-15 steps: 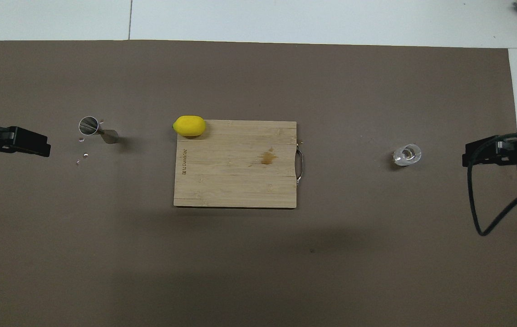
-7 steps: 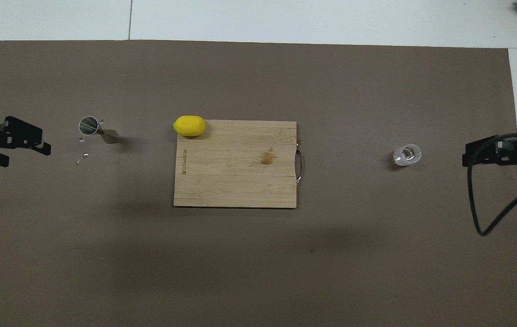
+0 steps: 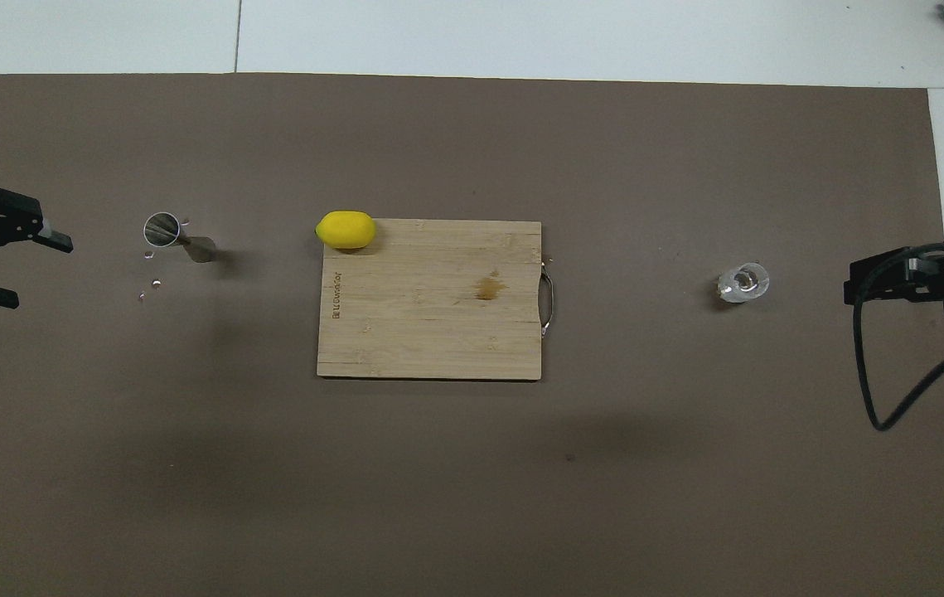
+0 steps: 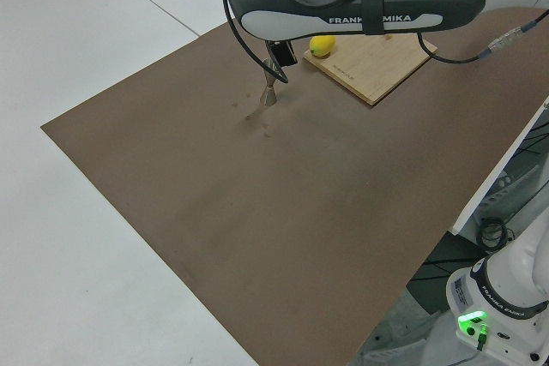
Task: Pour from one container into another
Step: 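Reach the left gripper to the dark metal cup and close on it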
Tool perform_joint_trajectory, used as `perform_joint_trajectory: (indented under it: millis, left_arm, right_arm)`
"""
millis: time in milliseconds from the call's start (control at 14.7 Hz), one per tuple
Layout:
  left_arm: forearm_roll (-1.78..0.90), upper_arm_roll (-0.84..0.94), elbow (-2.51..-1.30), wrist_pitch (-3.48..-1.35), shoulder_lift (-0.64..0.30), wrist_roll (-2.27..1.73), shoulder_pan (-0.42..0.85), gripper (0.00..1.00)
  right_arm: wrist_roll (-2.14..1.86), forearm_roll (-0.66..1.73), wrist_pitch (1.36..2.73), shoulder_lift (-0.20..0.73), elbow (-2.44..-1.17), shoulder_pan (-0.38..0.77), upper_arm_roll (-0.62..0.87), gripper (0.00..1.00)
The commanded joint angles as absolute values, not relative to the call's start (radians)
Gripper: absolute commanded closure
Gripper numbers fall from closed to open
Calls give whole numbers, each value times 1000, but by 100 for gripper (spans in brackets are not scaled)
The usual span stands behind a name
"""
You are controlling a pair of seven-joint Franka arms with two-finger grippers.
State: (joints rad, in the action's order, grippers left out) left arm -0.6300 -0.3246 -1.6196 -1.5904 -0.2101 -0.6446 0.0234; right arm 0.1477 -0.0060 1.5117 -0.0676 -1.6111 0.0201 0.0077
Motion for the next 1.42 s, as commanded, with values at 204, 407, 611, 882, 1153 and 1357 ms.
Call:
perform_joint_trajectory:
  millis: [204,407,611,882,1153,1357]
  left_arm:
    - [-928,-357,-1857,-1920,-170,-1139,37,0]
    - [-1009,-356,-1936,-1919,-172,-1154,31,0]
    - [-1014,-351,-1976,-1879,-205,-1141,34,0]
    - [-1124,-350,-1977,-1882,-250,-1138,29,0]
    - [-1219,-350,-1977,-1890,-293,-1128,34,0]
    - [-1267,-350,-1977,-1902,-301,-1108,47,0]
  right_arm:
    - [129,17,1496,-78,-1614,12,5,1]
    - [129,17,1496,-78,-1614,14,5,1]
    - [129,17,1496,-78,-1614,14,5,1]
    - [129,17,1496,-78,-1614,14,5,1]
    - [127,17,1496,-78,-1614,14,5,1]
    - [129,17,1496,-78,-1614,14,5,1]
